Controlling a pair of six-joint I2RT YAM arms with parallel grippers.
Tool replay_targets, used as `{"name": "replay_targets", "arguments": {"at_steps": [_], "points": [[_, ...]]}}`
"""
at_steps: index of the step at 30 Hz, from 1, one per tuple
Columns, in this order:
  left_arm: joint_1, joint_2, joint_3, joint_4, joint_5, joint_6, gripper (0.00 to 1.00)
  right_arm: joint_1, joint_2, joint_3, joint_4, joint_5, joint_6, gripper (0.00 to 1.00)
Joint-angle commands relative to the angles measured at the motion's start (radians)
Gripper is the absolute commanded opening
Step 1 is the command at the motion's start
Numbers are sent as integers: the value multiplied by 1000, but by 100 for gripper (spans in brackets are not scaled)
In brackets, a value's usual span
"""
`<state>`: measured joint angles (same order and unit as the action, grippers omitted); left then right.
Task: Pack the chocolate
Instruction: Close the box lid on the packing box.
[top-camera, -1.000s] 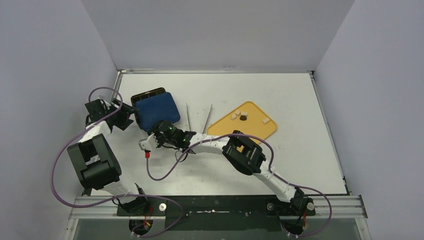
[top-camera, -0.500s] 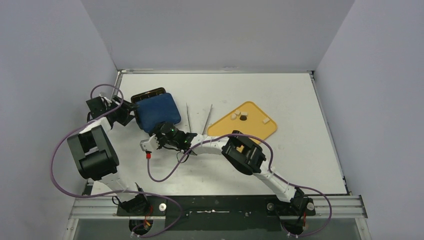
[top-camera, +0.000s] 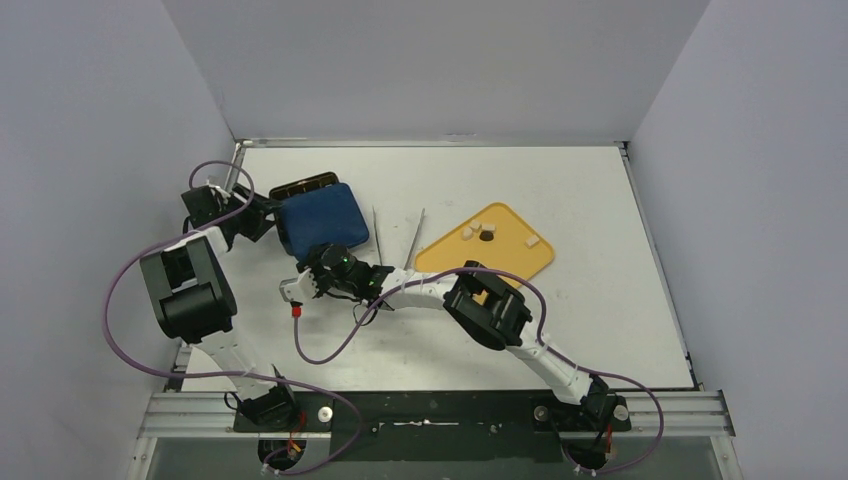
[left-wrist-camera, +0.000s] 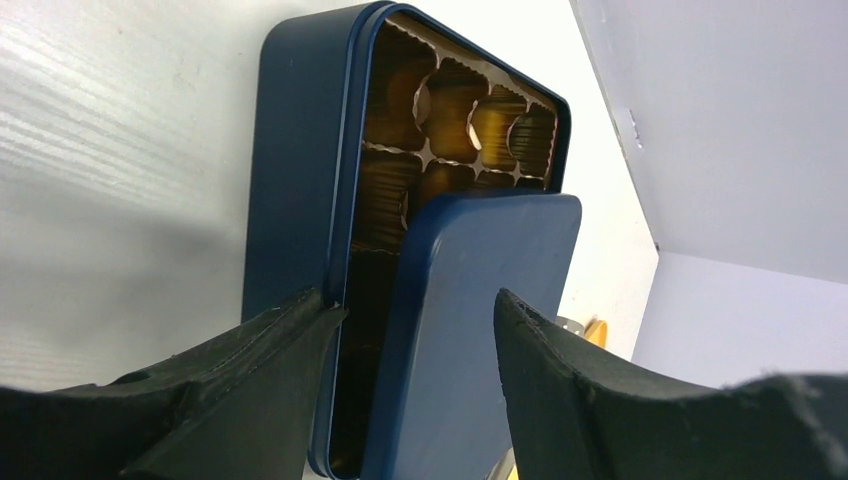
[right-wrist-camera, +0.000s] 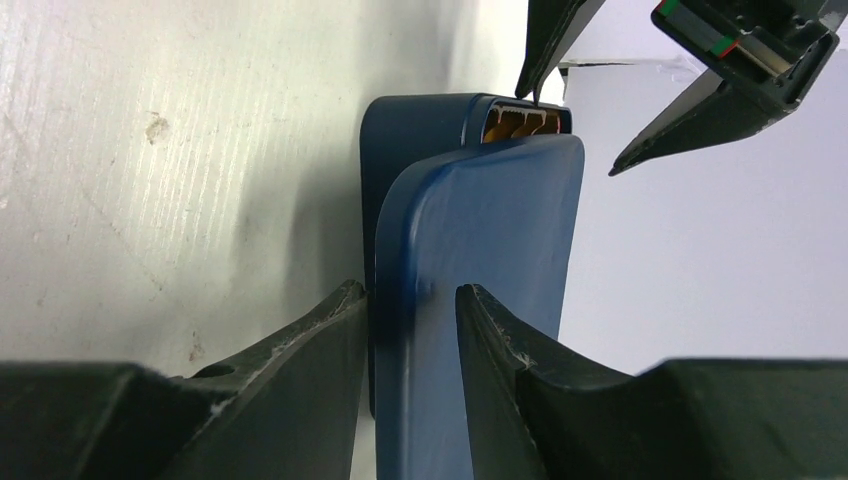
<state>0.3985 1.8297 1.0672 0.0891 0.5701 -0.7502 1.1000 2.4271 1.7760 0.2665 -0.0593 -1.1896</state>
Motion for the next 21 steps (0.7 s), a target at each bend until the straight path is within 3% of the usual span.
{"name": "replay_targets", "arguments": {"at_steps": [1, 6, 11, 21], "points": [[-10, 8, 21, 109, 56, -34, 58, -5, -70, 20, 63, -25, 22, 36], [-5, -85, 39, 2, -40, 7, 57, -7, -80, -6, 83, -22, 15, 34], [-12, -176, 12, 79, -84, -23, 55, -11, -81, -20, 90, -17, 18, 33], [-29, -75, 59, 20, -90, 62, 50, -7, -80, -18, 97, -14, 29, 33]]}}
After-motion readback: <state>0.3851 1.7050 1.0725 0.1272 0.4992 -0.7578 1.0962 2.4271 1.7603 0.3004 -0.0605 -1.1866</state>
